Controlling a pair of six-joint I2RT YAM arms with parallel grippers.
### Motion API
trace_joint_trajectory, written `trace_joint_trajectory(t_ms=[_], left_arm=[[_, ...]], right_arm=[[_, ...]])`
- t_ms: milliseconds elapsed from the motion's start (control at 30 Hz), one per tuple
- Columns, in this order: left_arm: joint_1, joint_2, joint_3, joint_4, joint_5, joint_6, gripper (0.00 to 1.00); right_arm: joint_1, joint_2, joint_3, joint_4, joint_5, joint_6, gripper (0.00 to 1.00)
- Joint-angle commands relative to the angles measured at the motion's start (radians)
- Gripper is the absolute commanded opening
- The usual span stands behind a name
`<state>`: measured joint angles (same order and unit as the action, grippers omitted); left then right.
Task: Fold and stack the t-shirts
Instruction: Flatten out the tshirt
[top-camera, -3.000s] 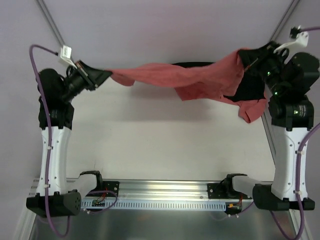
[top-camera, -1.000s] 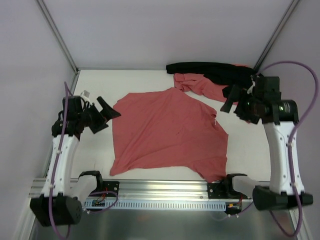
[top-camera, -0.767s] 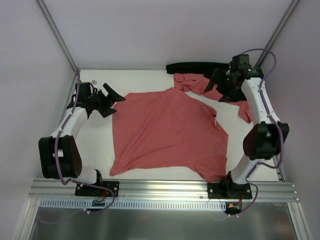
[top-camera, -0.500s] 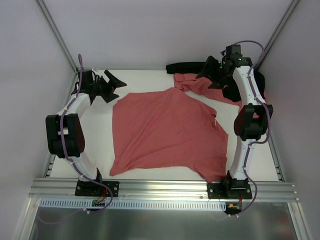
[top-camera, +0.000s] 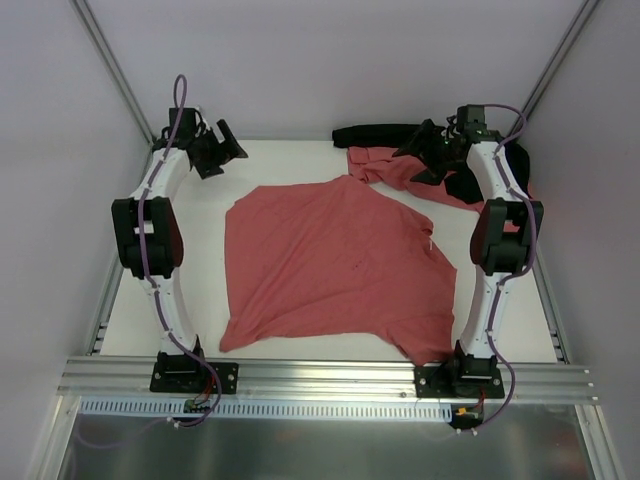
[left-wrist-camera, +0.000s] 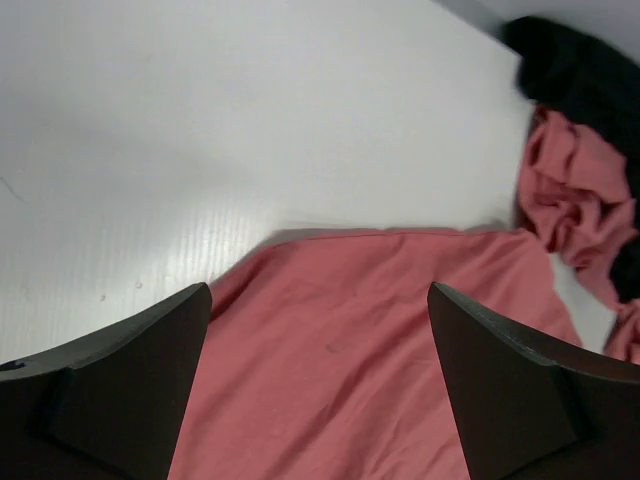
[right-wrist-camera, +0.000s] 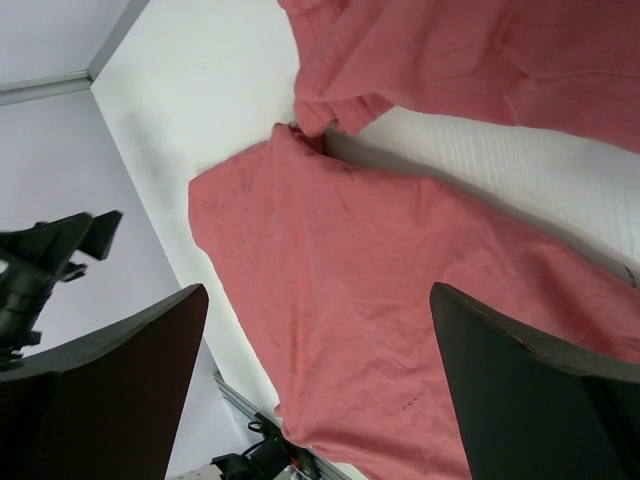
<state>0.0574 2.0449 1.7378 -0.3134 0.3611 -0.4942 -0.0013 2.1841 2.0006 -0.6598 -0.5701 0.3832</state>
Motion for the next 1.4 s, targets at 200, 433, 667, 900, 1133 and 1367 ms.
trace_joint_trajectory(t_ms=[200, 433, 667, 900, 1133, 1367], left_arm=[[-0.054, 0.231, 0.223, -0.368, -0.172, 0.134, 0.86], [-0.051, 0.278, 0.233, -0.447, -0.189, 0.146, 0.86], [-0.048, 0.264, 0.189, -0.418, -0.145, 0.129, 0.76], [-0.048, 0.259, 0.152, -0.377, -0.106, 0.114, 0.15], [-0.05, 0.244, 0.117, -0.333, -0.112, 0.088, 0.0], [-0.048, 0.189, 0.109, -0.323, -0.291, 0.109, 0.0]], right_arm=[[-0.038, -0.058, 0.001, 0.051, -0.068, 0.04, 1.0], [-0.043, -0.063, 0.009, 0.052, -0.067, 0.051, 0.99], [-0.043, -0.072, 0.007, 0.049, -0.059, 0.054, 1.0], [-0.043, -0.083, 0.004, 0.048, -0.06, 0.046, 1.0], [-0.043, -0.092, -0.005, 0.042, -0.073, 0.037, 0.99], [-0.043, -0.093, -0.002, 0.045, -0.08, 0.039, 0.99]])
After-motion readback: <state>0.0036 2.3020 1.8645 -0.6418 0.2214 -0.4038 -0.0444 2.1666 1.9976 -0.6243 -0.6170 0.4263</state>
